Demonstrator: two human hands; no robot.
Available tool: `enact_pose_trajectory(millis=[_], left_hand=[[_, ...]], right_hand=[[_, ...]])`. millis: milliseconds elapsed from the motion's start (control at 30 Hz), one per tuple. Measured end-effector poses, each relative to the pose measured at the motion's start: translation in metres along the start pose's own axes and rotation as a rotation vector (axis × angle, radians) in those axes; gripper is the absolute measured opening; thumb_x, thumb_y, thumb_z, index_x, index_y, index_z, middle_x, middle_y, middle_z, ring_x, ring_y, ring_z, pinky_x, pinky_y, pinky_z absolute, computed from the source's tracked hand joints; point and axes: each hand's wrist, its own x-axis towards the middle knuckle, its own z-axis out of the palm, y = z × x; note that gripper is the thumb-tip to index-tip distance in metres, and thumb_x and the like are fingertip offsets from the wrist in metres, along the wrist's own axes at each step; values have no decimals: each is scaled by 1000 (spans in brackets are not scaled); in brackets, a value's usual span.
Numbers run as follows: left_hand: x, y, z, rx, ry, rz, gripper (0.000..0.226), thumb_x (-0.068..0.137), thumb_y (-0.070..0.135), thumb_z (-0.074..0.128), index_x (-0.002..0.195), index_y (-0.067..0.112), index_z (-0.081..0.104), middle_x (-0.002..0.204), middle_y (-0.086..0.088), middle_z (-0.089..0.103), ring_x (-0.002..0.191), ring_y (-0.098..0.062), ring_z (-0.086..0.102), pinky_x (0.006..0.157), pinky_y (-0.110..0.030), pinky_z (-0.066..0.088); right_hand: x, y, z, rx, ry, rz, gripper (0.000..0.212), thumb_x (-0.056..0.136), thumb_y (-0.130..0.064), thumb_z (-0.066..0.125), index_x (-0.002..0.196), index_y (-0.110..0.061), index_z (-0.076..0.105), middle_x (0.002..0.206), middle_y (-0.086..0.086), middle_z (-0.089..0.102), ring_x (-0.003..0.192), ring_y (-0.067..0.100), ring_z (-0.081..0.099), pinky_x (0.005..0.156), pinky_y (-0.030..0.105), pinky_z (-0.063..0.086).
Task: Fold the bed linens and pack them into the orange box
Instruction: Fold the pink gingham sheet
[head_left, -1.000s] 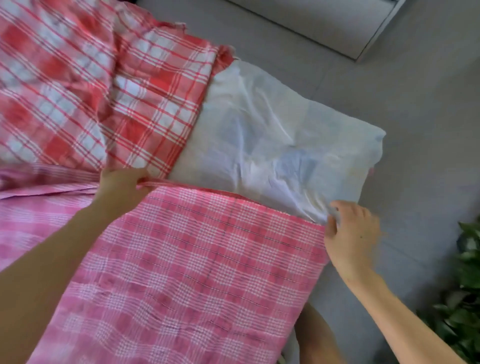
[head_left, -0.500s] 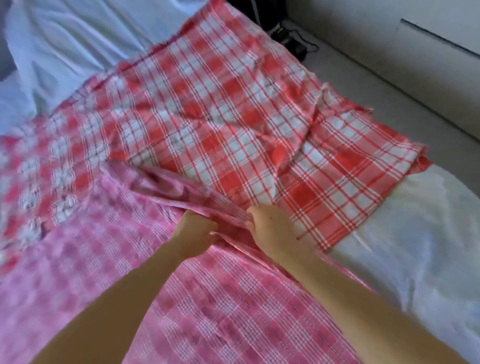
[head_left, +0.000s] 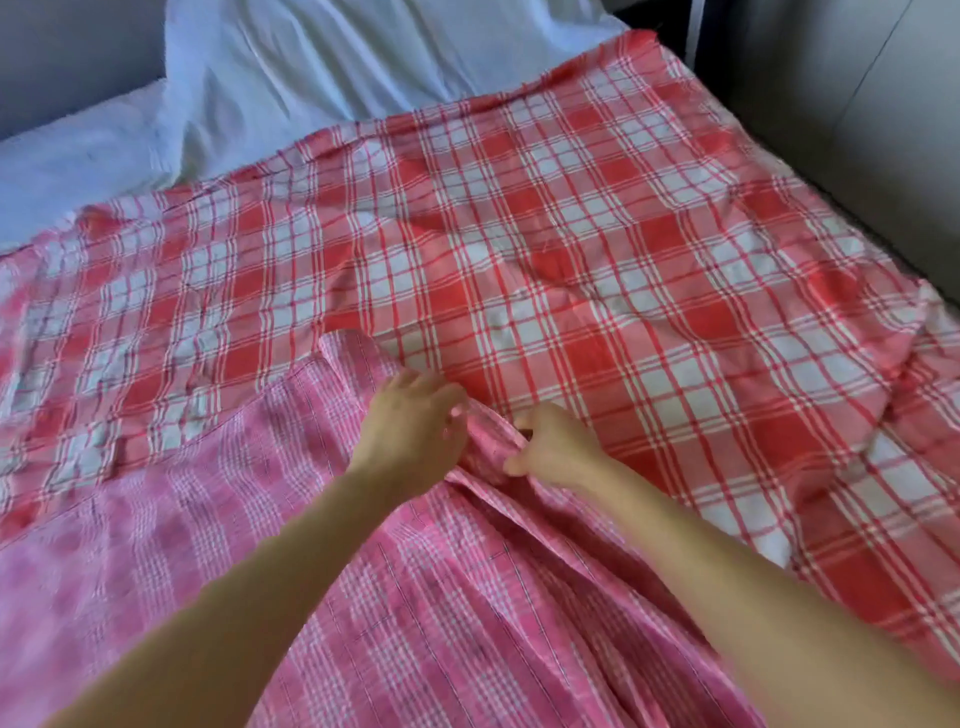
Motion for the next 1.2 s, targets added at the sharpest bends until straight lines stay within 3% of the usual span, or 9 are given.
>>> enact_pose_trajectory(millis=[100, 267, 500, 600, 767, 867, 1000, 1100, 1200], left_hand=[[35, -2, -1, 127, -489, 178, 39, 79, 19, 58, 115, 32, 62, 121, 15, 57, 122, -17, 43, 105, -36, 22], [66, 6, -4, 240, -777, 257, 6, 77, 23, 56, 80, 18, 60, 70, 9, 53, 82, -17, 56, 86, -29, 37], [123, -20, -49, 374, -455, 188, 27, 88, 43, 50, 93, 23, 68, 80, 7, 66, 75, -16, 56, 78, -28, 49], [150, -24, -63, 503, -193, 192, 34, 93, 51, 44, 90, 28, 69, 78, 9, 68, 78, -14, 62, 85, -29, 45], [173, -16, -43, 578, 10, 31, 12, 90, 19, 56, 96, 22, 65, 95, 1, 59, 97, -23, 52, 92, -36, 30], [169, -20, -10, 472, 63, -177, 35, 79, 5, 65, 111, 15, 54, 111, -8, 52, 107, -28, 44, 99, -40, 28], [145, -32, 12, 402, -11, -310, 51, 83, 15, 65, 127, 19, 40, 118, -11, 49, 112, -30, 45, 100, -43, 32], [99, -41, 14, 188, -279, -29, 25, 92, 36, 52, 113, 24, 58, 113, 3, 58, 110, -19, 52, 99, -36, 35], [41, -52, 18, 236, -462, 277, 43, 89, 58, 32, 95, 30, 65, 93, 17, 62, 91, -9, 59, 83, -27, 37]], right_hand=[[-10, -2, -7, -86, 128, -212, 9, 76, -16, 65, 85, -16, 66, 84, 1, 69, 87, 24, 63, 65, 32, 44], [-28, 9, -34, -62, 251, -326, 14, 73, 6, 56, 67, -6, 59, 59, -2, 54, 57, 15, 48, 54, 31, 36], [-11, 33, -74, 51, 331, -217, 9, 79, -3, 67, 72, -6, 63, 56, -2, 50, 52, 11, 41, 53, 25, 29], [-4, 37, -82, 31, 402, -182, 42, 79, -6, 70, 53, -22, 40, 50, -7, 32, 48, 5, 28, 48, 20, 26], [17, 49, -64, -101, 510, -57, 13, 82, -6, 63, 73, -14, 61, 63, -3, 54, 63, 17, 52, 57, 28, 32], [31, 55, -48, -178, 477, 50, 20, 81, -1, 58, 91, -18, 63, 83, -2, 65, 81, 22, 63, 64, 29, 42], [41, 63, -37, -354, 583, 84, 26, 71, 3, 70, 90, -11, 61, 80, 6, 63, 69, 28, 61, 57, 35, 49], [20, 49, -25, -349, 740, -114, 32, 62, 3, 79, 86, -8, 62, 73, 5, 60, 65, 26, 58, 51, 33, 48], [-22, 20, -5, -74, 253, -155, 32, 87, -42, 63, 108, -18, 61, 84, -5, 63, 74, 15, 61, 61, 26, 50]])
